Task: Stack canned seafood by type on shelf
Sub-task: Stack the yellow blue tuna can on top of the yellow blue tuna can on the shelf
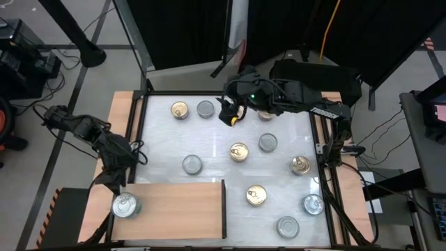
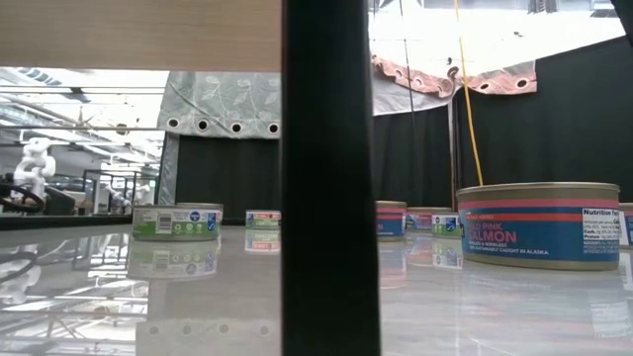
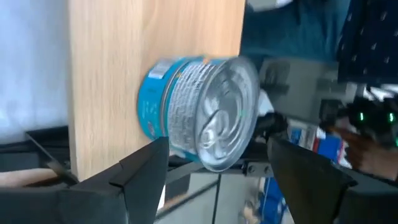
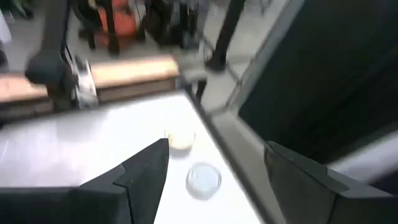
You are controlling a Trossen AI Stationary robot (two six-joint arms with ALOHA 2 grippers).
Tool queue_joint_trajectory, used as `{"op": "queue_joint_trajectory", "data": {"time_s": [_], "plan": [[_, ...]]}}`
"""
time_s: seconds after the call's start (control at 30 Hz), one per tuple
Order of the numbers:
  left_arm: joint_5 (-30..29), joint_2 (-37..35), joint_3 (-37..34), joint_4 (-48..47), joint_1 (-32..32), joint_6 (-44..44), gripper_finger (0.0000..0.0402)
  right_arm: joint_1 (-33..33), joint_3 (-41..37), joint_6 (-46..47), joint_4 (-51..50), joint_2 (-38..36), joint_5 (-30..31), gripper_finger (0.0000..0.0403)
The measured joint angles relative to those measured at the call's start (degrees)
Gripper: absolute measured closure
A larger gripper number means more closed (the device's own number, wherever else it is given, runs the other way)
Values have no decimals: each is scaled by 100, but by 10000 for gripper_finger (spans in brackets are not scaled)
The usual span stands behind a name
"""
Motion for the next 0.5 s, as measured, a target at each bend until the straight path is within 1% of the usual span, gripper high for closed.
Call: {"op": "queue_joint_trajectory", "data": {"time_s": [0.07, 0.1, 0.23, 0.27, 0.33, 0.4, 0.47, 0.5], "plan": [[-359, 2, 266, -118, 0, -172, 123, 52, 0, 550, -735, -66, -142, 149], [-576, 12, 391, -138, 0, -221, 123, 74, 0, 863, -1116, -110, -305, 149], [-1719, 50, 856, -127, 0, -350, 123, 232, 11, 1949, -3018, -203, -1200, 149], [-2054, 78, 951, -123, 2, -352, 123, 289, -44, 2074, -3191, -197, -1411, 149], [-2723, 126, 1093, -81, 4, -335, 123, 437, -439, 2155, -2906, -363, -2012, 149], [-3343, 209, 1187, -25, 7, -317, 123, 640, -792, 2375, -2797, -538, -2199, 151], [-3852, 240, 1233, 198, 10, -309, 123, 795, -1195, 2644, -3039, -780, -2248, 158], [-4056, 275, 1235, 369, 9, -307, 123, 881, -1561, 2692, -3114, -896, -2238, 164]]}}
